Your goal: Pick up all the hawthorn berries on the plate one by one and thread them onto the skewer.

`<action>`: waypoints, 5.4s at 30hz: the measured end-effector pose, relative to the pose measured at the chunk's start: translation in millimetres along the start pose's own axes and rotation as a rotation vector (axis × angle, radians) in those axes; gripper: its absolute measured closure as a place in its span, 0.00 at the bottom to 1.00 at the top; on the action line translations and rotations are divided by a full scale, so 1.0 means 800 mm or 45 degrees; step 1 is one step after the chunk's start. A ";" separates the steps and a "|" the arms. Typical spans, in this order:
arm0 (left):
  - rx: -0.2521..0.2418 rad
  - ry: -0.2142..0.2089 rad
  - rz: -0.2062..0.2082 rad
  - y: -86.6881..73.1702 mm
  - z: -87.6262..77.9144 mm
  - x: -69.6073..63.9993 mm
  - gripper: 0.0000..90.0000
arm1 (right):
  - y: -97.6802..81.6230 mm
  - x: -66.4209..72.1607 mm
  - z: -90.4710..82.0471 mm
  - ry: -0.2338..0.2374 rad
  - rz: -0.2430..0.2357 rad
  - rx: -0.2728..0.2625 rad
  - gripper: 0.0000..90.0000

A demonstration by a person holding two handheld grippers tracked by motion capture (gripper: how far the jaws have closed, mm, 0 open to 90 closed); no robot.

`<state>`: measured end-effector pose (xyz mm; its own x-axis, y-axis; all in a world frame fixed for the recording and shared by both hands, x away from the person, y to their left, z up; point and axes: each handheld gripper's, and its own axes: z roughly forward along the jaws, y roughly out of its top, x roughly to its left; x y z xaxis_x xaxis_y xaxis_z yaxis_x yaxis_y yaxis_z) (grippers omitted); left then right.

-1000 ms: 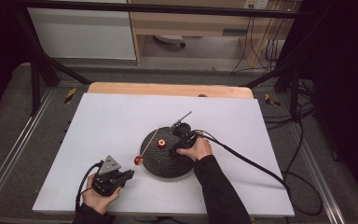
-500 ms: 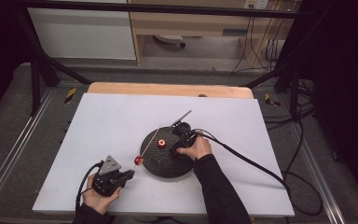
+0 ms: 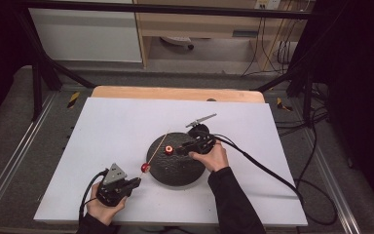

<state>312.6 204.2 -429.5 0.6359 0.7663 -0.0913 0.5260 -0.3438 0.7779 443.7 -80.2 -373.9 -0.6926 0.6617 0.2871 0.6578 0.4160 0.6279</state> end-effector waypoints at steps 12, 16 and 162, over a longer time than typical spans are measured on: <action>-0.032 -0.002 -0.014 0.000 0.000 -0.006 0.98 | -0.027 -0.006 -0.026 0.104 0.152 -0.376 0.67; -0.034 -0.004 -0.014 0.000 0.000 -0.008 0.98 | -0.035 -0.010 -0.029 0.134 0.214 -0.517 0.67; -0.144 -0.061 -0.168 -0.008 0.008 -0.052 0.99 | -0.059 -0.010 0.036 0.382 0.724 -1.237 0.69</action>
<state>286.3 171.6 -434.7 0.5933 0.7730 -0.2246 0.5416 -0.1769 0.8218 426.6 -87.1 -426.5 -0.4983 0.3711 0.7835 0.4823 -0.6324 0.6062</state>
